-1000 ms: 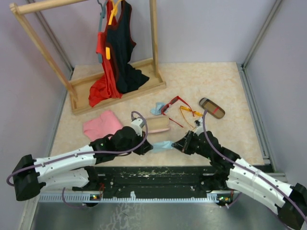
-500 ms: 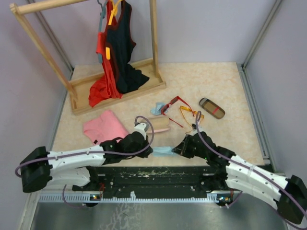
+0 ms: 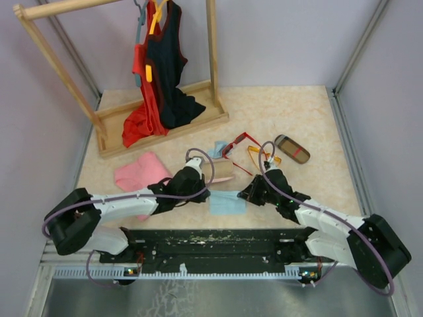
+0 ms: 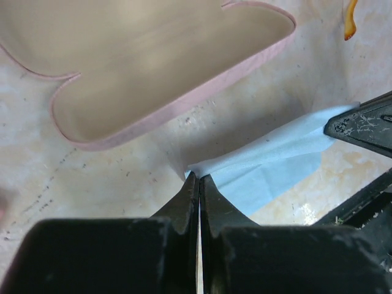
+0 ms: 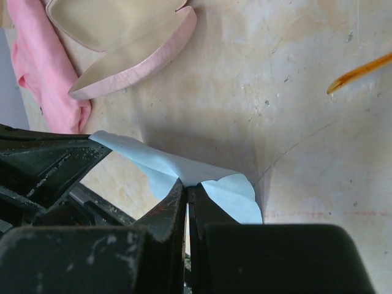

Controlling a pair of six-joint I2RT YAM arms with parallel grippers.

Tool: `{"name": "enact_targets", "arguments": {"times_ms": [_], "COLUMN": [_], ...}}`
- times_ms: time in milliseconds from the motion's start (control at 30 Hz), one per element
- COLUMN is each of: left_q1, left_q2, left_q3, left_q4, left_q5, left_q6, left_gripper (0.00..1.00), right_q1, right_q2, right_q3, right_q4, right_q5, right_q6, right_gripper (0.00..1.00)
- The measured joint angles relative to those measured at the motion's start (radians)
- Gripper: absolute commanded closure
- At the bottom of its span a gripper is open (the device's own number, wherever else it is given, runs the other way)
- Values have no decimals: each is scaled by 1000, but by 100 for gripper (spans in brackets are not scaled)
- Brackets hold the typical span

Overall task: Organize the sunglasses
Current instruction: Fold the glasses cleaning cloth at the center of the board.

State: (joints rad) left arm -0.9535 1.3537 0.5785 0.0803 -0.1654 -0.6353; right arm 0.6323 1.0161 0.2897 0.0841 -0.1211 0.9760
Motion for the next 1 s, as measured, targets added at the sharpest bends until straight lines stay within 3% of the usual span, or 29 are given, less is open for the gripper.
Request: {"name": "enact_targets", "arguments": {"times_ms": [233,600,1000], "left_q1": [59,91,83], "left_q2": [46,75,34], "left_q3": [2,32,-26], "left_q4": [40,54,50], "left_q5": [63,107,222], "left_q6": [51,90,41], "left_gripper": [100,100,100], "right_q1": [-38,-72,-72], "right_q2": [111,146,97], "right_q3": [2,40,40], "right_q4": [103,132,-31], "right_q5": [-47,-70,-138], "right_q6": [-39,-110,-154], "right_gripper": [100,100,100]}}
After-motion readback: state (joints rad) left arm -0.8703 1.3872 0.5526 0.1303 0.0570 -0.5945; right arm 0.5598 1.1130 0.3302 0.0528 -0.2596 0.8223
